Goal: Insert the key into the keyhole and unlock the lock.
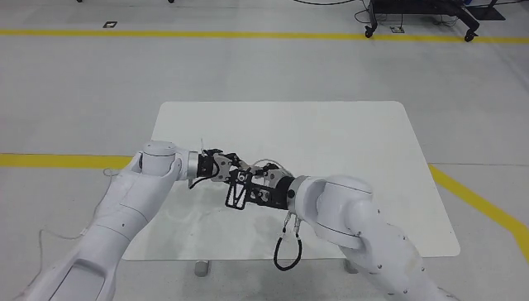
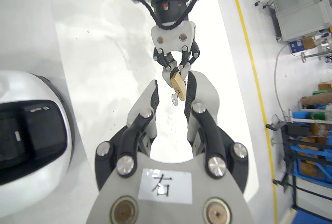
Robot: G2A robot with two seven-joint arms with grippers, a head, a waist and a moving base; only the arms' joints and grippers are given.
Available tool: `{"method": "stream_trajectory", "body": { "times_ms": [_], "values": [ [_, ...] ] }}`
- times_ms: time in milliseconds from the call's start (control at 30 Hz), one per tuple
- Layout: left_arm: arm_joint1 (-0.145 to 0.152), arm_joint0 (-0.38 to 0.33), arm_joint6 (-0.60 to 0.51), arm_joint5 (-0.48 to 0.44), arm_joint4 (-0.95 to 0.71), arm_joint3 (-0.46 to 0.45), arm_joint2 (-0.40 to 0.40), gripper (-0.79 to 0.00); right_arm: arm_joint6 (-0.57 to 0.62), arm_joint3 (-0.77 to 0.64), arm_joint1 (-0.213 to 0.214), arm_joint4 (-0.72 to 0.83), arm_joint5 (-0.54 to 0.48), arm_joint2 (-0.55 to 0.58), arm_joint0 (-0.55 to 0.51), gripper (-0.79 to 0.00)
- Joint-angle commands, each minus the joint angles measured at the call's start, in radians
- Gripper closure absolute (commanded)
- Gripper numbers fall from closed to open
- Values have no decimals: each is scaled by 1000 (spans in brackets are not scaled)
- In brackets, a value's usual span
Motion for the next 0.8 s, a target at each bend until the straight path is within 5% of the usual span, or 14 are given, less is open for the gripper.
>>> {"method": "stream_trajectory", "body": {
  "times_ms": [0, 200, 567, 767],
  "values": [
    [0, 0, 2, 1, -5, 1, -2, 0, -25, 20, 7, 104, -21, 52, -18, 0],
    [-1, 1, -9, 3, -35, 8, -10, 0, -68, 86, 19, 287, -44, 112, -23, 0],
    [0, -1, -15, 3, -34, 10, -5, 0, -91, 96, 20, 304, -37, 115, -28, 0],
    [2, 3, -17, -7, -40, 8, -10, 0, -175, 276, 25, 819, -16, 175, -40, 0]
  ]
}}
